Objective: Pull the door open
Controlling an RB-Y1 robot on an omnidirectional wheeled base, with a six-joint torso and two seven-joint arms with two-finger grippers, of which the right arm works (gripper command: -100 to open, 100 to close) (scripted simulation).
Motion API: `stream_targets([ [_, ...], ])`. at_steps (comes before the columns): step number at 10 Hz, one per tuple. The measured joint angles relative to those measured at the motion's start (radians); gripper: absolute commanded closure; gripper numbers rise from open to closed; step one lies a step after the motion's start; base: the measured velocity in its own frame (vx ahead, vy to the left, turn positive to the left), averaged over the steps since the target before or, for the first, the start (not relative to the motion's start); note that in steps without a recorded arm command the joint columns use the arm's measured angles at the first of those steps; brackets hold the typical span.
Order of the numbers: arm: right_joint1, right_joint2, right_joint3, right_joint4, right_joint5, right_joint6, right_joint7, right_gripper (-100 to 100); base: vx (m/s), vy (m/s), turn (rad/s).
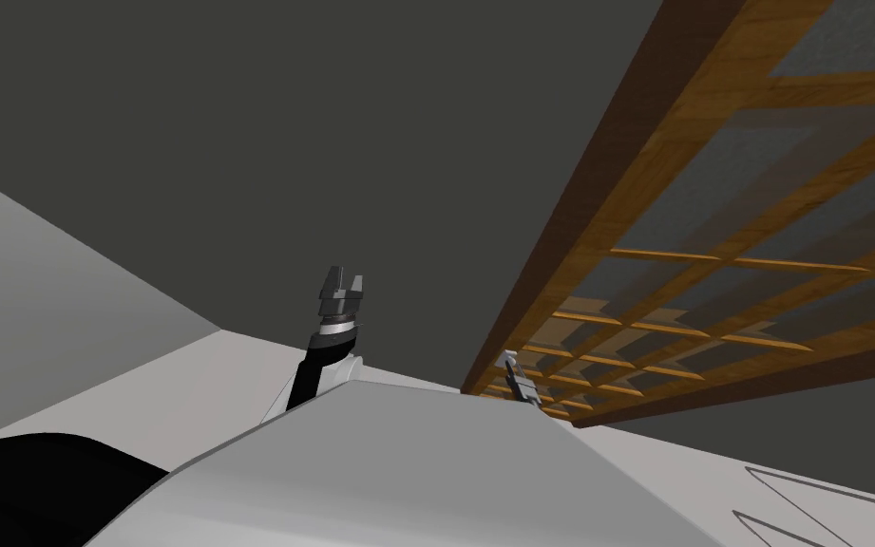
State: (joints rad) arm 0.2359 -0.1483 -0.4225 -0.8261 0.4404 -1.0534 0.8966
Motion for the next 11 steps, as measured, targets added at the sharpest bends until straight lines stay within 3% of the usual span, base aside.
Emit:
stream_targets([
  [11,-0.018,-0.009,0.075,-0.006,-0.138,0.025,-0.276,100,-0.055,-0.017,0.05],
])
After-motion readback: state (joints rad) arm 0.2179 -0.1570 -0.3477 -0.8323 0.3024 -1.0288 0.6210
